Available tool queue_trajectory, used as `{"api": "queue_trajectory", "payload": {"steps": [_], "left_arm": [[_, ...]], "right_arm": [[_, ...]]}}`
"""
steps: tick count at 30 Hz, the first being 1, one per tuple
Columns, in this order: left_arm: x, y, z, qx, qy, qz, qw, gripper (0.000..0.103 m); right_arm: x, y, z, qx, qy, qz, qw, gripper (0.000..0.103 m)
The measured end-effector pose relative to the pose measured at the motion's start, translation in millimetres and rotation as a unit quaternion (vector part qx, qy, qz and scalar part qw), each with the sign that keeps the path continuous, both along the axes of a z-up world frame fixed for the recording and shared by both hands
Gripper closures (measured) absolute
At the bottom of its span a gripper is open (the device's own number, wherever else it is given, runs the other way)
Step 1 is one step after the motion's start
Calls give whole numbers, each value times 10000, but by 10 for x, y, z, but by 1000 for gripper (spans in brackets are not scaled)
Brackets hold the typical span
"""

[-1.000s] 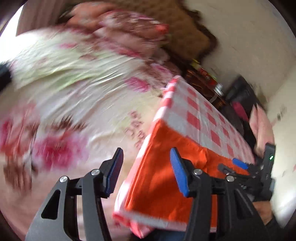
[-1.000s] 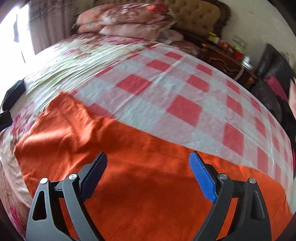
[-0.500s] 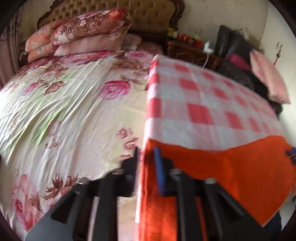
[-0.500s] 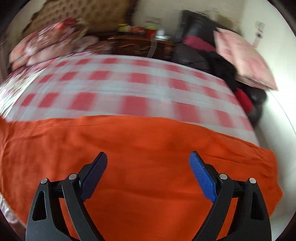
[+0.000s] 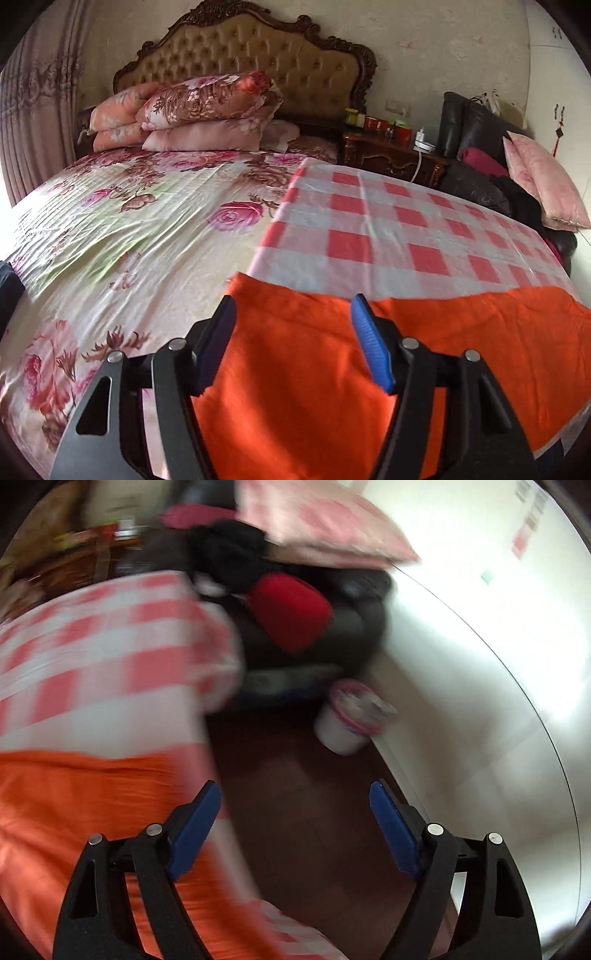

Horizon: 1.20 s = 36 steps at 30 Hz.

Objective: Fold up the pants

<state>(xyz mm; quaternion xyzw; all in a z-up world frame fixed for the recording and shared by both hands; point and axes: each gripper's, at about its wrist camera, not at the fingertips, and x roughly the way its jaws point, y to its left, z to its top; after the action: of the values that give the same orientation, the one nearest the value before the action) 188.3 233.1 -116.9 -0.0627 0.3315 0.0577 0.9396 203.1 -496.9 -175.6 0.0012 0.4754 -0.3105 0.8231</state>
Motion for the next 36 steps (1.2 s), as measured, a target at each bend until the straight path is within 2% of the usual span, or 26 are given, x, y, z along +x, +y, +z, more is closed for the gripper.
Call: {"api": "queue_trajectory", "payload": {"steps": [2,3,4,6,8,9,11,12,15,16,19,21,23,24,26,28,30,31,33,34,36], "left_arm": [[-96,-135,-26,60,58,8,10000,36],[-148,-187,-40,64,100,33,9999,36],[-193,-206,-45,-14,173,63,9998,36],[-266,-188,-100,-376,389,129,9985,38],[-330,-147,-195,-524,533,322,9967,58],[-347,-142,-244,-605,599,347,9958,60],[-372,-168,-334,-709,698,198,9948,61],[-381,-168,-381,-595,762,185,9951,61],[-458,-20,-484,-489,931,446,9935,61],[-517,78,-485,-454,936,626,9926,61],[-740,453,-417,-673,740,997,9900,61],[-879,709,-404,-790,696,1266,9864,56],[-995,946,-412,-1298,582,1341,9807,56],[-1067,1109,-469,-1835,519,1338,9725,56],[-1141,1261,-553,-2457,469,1229,9604,57],[-1129,1345,-616,-2935,461,912,9505,57],[-1091,1379,-659,-3271,440,736,9411,57],[-1056,1392,-671,-3340,477,646,9392,57],[-1001,1344,-654,-3217,585,489,9438,58],[-980,1291,-637,-3145,639,352,9465,63],[-936,1139,-577,-2562,800,188,9631,64]], "right_arm": [[-101,-214,-31,155,10,-311,9994,35],[-134,-250,4,176,-68,-388,9991,35],[-224,-216,150,337,-495,-261,9979,35],[-260,63,351,530,-897,416,9937,35],[-240,402,449,600,-959,1183,9865,35],[-204,627,453,730,-941,1686,9785,34],[-90,878,361,812,-733,2161,9702,35],[-30,982,296,715,-589,2249,9700,35],[132,1033,50,127,-158,2086,9778,33],[171,959,-17,38,-89,2002,9797,24],[189,823,-35,53,-128,1849,9827,20],[209,845,-32,-255,-77,1730,9846,19],[203,931,-5,-533,-41,1522,9869,18],[194,946,30,-590,-50,1315,9895,18],[151,1031,134,-509,-152,1098,9925,18],[61,1253,268,-156,-384,1338,9901,17],[-27,1536,357,111,-539,1680,9842,17],[-86,1731,399,280,-598,1880,9799,17],[-155,2044,439,697,-637,2256,9696,17],[-197,2249,454,922,-630,2470,9626,16],[-265,2633,450,1158,-547,2862,9496,15]]}}
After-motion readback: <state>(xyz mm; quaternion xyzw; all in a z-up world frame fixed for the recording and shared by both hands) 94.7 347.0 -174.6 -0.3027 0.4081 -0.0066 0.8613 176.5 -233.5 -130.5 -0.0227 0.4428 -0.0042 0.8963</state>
